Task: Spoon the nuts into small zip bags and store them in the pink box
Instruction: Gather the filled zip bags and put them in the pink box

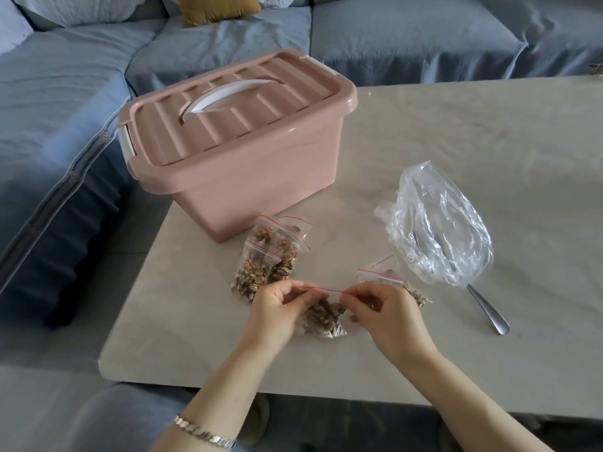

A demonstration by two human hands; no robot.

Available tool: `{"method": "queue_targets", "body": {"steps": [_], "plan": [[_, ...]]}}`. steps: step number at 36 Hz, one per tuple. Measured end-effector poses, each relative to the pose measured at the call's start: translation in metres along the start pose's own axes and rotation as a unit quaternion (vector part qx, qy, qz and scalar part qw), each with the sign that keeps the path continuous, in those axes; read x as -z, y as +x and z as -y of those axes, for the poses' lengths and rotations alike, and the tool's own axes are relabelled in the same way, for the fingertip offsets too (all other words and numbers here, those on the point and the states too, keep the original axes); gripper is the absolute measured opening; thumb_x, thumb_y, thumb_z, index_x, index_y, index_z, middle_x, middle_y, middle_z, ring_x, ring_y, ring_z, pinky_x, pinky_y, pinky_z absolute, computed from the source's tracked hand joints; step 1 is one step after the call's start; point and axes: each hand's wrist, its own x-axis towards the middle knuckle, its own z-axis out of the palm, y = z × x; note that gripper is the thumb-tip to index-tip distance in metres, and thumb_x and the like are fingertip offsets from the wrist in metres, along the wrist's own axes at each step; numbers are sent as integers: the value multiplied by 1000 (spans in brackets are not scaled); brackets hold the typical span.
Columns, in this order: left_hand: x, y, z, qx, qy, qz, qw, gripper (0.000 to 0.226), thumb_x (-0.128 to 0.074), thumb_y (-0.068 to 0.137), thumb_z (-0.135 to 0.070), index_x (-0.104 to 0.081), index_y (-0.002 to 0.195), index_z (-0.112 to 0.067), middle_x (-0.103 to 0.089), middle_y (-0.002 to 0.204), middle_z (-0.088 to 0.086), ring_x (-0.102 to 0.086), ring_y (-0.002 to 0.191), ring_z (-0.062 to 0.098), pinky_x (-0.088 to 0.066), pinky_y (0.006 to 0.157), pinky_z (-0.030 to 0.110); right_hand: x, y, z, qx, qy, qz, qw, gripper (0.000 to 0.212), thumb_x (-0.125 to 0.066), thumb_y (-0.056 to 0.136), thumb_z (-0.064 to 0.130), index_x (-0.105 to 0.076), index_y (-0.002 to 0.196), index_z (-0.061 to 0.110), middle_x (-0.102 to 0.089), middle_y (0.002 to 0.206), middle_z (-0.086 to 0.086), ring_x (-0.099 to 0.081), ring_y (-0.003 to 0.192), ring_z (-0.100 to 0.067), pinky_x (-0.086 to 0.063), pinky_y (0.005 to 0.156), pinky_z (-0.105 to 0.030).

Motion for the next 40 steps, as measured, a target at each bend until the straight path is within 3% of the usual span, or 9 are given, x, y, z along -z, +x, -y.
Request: {"method": "queue_targets", "body": {"steps": [5, 13, 20, 28, 33, 40], "plan": [[1, 0, 2, -3, 16, 0, 1000, 12, -70, 77, -6, -72, 72, -17, -72, 70, -4, -66, 69, 5, -52, 69, 17, -1, -1, 0, -16, 15, 4, 1000, 24, -69, 81, 14, -66, 65, 31, -69, 67, 8, -64, 56, -3, -51, 64, -19], [-1, -1, 2, 8, -3, 1, 1000, 10, -71, 76, -5, -71, 74, -15, -72, 71, 1, -67, 71, 9, -54, 71, 21, 0, -2, -2, 48, -21, -13, 999, 29, -67, 82, 12, -61, 66, 35, -65, 68, 10, -62, 63, -5, -46, 59, -11], [-1, -1, -1, 12, -40, 2, 999, 12, -65, 82, -2, -69, 76, -12, -72, 66, -5, -65, 64, 0, -47, 59, 11, 3, -1, -5, 40, 6, -38, 998, 27, -70, 80, 15, -64, 67, 38, -69, 65, 8, -63, 60, -7, -53, 63, -27], [1, -2, -3, 29, -53, 11, 998, 7, -67, 80, -6, -70, 77, -11, -72, 68, -4, -65, 66, 3, -51, 61, 16, 4, 0, -2, 85, -14, -30, 996, 32, -69, 80, 13, -59, 65, 39, -62, 66, 29, -60, 63, 3, -42, 60, -6], [2, -5, -7, 36, -63, 46, 996, 8, -64, 82, -5, -69, 78, -10, -72, 68, -3, -66, 64, 3, -50, 57, 13, 5, -2, -1, 162, -54, -47, 984, 38, -69, 77, 1, -55, 63, 33, -55, 56, 16, -55, 68, 6, -36, 61, -2], [3, -1, -9, -64, 81, 86, 991, 16, -74, 74, -3, -70, 74, -19, -70, 66, -12, -65, 67, 0, -47, 65, 11, 3, -1, -4, 165, -40, -24, 985, 43, -67, 79, 3, -52, 66, 40, -62, 66, 17, -59, 69, 1, -41, 61, -5]]}}
